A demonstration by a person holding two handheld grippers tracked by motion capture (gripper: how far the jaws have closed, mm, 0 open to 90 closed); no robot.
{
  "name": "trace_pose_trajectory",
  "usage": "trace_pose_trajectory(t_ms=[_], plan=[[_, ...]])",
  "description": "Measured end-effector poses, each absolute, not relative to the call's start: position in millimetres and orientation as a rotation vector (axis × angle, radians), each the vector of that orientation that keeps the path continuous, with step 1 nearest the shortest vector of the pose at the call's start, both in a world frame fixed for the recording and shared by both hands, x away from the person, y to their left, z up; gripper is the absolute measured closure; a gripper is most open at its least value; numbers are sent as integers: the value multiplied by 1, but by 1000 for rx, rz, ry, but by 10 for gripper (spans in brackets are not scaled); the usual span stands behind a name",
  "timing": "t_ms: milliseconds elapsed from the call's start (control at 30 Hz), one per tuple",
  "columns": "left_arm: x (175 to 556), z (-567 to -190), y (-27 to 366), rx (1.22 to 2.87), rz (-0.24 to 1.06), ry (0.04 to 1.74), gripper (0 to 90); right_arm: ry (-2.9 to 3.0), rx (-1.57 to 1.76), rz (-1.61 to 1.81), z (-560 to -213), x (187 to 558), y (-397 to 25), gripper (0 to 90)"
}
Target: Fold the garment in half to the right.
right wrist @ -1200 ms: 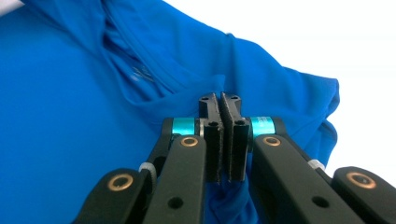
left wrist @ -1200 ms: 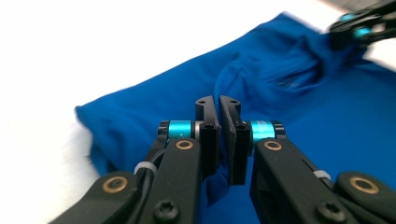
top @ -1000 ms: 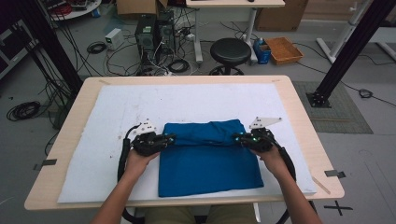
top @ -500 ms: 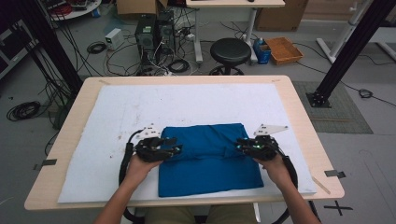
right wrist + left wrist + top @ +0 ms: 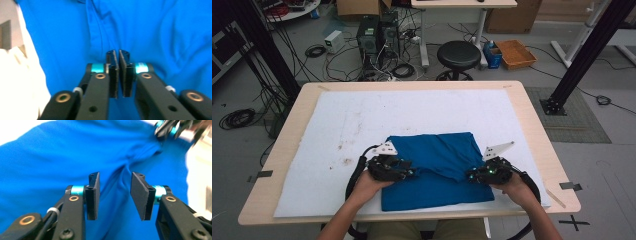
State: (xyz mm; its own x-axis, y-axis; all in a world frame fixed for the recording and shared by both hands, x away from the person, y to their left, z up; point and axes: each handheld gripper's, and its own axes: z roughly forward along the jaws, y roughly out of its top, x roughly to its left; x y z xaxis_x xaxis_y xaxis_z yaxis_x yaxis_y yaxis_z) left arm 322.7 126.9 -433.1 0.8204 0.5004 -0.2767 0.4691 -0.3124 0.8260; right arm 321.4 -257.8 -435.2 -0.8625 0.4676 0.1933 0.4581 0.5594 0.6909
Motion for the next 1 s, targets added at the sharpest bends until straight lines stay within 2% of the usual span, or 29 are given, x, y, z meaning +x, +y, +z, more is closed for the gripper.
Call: trace_pose_trajectory(t_ms=[100,200,300,400,467,533,567,600,667,867,1000], plan=[[319,-425,139,1881,81,734,529,2689,872,1276,-431,319,-267,761],[317,-428,145,1889,137,801,530,2551,980,1299,-424,318,-274,719],[313,-436,145,1951,289,973,536,2447,1073,1199,-424,317,-273,693],[307,-439,155,1888,413,1095,537,2427,1122,1176,-433,315,-268,643],[302,-440,164,1845,445,1140,533,2444,1128,1127,-438,313,-263,617],[299,-440,167,1838,422,1145,530,2458,1107,1044,-442,312,-258,646],[298,-440,167,1843,416,1142,530,2454,1093,1025,-443,311,-257,692],[297,-441,166,1848,420,1144,530,2466,1087,1024,-442,311,-257,775],[298,-443,164,1870,406,1149,530,2473,1057,1015,-442,310,-256,829],[299,-450,160,1921,399,1161,532,2470,1046,1014,-442,309,-256,809],[295,-449,150,1979,476,1099,532,2470,1049,1017,-443,309,-257,798]])
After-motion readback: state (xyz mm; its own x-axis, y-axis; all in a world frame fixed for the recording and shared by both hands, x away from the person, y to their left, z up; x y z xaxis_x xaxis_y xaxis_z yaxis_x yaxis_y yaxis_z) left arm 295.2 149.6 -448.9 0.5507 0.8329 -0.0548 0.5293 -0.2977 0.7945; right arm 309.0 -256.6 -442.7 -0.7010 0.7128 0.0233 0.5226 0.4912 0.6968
